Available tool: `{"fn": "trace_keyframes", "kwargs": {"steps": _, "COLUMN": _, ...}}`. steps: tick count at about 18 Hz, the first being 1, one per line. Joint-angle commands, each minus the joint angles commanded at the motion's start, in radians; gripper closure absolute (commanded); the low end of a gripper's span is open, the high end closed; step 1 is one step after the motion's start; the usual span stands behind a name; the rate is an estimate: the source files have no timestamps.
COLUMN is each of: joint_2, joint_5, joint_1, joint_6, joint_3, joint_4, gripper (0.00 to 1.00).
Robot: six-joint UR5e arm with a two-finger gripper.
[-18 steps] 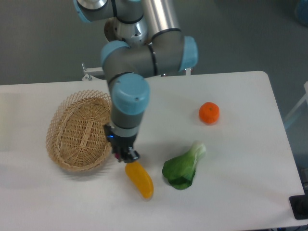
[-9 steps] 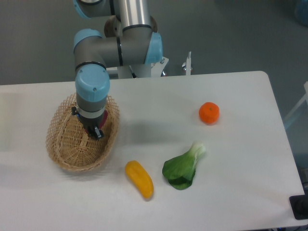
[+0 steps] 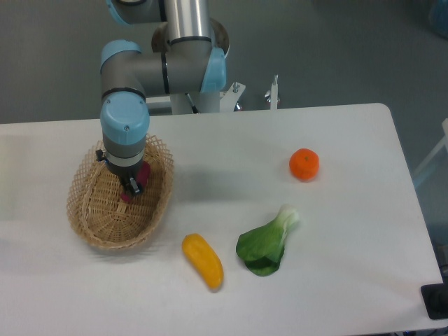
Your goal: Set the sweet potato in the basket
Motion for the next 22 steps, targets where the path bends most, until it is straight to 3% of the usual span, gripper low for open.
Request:
{"fn": "trace_keyframes", "kwargs": {"steps": 4, "joint_2": -0.002, "joint_5": 0.015, "joint_1": 0.006, "joint_6": 0.003, "joint_3": 0.020, "joint_4": 0.028, "gripper": 0.00}}
{"fn": "trace_keyframes", "kwargs": {"steps": 8, "joint_2": 0.003, "joint_5": 0.133, "joint_1": 0.024, "joint_6": 0.011, "joint_3": 0.057, "joint_4": 0.045, "gripper": 0.00}}
{"fn": "trace_keyframes", "kwargs": {"steps": 20, "joint_2": -0.018, "joint_5": 0.132, "joint_1": 0.210, "joint_6": 0.063, "joint_3": 0.227, "joint_4": 0.045, "gripper": 0.00}}
{"fn": "trace_keyframes", "kwargs": {"steps": 22, "joint_2": -0.049, "joint_5": 0.141, "joint_1": 0.245, "joint_6": 0.075, "joint_3": 0.253, "joint_4": 0.037, "gripper": 0.00}}
